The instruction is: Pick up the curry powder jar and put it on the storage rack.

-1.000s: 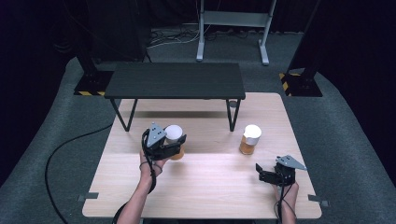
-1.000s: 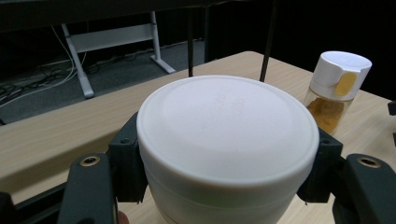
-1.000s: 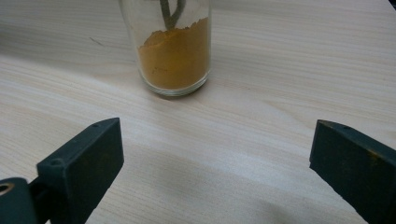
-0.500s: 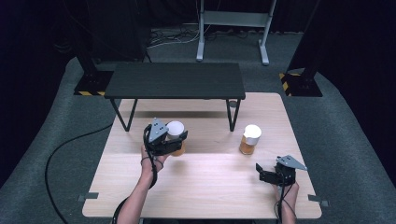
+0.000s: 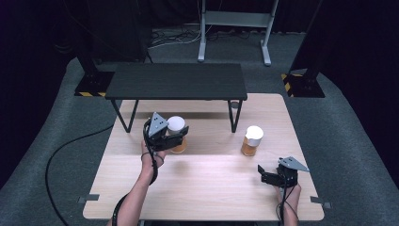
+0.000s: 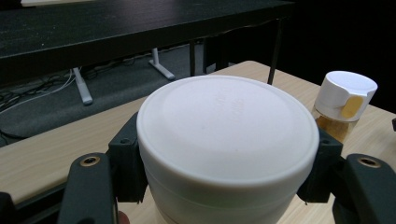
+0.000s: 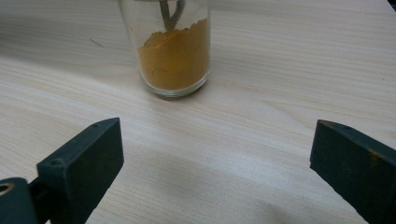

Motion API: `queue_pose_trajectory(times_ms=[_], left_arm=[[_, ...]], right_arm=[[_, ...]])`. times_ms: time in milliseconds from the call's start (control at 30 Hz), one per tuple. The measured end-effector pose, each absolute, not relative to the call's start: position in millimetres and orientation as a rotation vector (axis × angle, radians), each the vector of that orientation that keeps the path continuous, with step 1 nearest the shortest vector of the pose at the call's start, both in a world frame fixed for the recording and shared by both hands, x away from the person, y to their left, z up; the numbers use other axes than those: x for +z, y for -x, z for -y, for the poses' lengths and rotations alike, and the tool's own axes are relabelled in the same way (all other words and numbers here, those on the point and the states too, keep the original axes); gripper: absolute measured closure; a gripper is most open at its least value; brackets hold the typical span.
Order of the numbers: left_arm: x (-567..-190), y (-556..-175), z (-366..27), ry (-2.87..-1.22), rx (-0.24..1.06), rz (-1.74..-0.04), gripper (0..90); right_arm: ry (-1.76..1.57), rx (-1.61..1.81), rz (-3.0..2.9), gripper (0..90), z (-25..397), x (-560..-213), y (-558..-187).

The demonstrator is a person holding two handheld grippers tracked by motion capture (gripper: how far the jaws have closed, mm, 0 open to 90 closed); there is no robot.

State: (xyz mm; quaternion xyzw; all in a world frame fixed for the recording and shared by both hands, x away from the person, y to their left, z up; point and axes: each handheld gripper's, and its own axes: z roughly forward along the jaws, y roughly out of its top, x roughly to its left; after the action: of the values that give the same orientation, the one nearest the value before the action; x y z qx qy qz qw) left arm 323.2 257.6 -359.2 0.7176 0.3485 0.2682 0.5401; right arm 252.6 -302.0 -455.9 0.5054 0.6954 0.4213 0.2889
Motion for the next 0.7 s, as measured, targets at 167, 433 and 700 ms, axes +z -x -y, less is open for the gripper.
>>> queue_pose_trajectory(times_ms=[167, 433, 700], left_arm=[[-356, -325, -258, -1.708, 0.643, -0.826, 33.3], [-353, -331, -258, -1.706, 0.637, -0.838, 33.3], [-350, -335, -258, -1.707, 0.644, -0.840, 33.3]], right_arm=[[-1.350, 1.129, -1.855, 1.7, 303, -456, -252], [-1.351, 1.131, -1.855, 1.7, 303, -456, -253], [-1.352, 1.134, -1.856, 1.8, 303, -456, -253]])
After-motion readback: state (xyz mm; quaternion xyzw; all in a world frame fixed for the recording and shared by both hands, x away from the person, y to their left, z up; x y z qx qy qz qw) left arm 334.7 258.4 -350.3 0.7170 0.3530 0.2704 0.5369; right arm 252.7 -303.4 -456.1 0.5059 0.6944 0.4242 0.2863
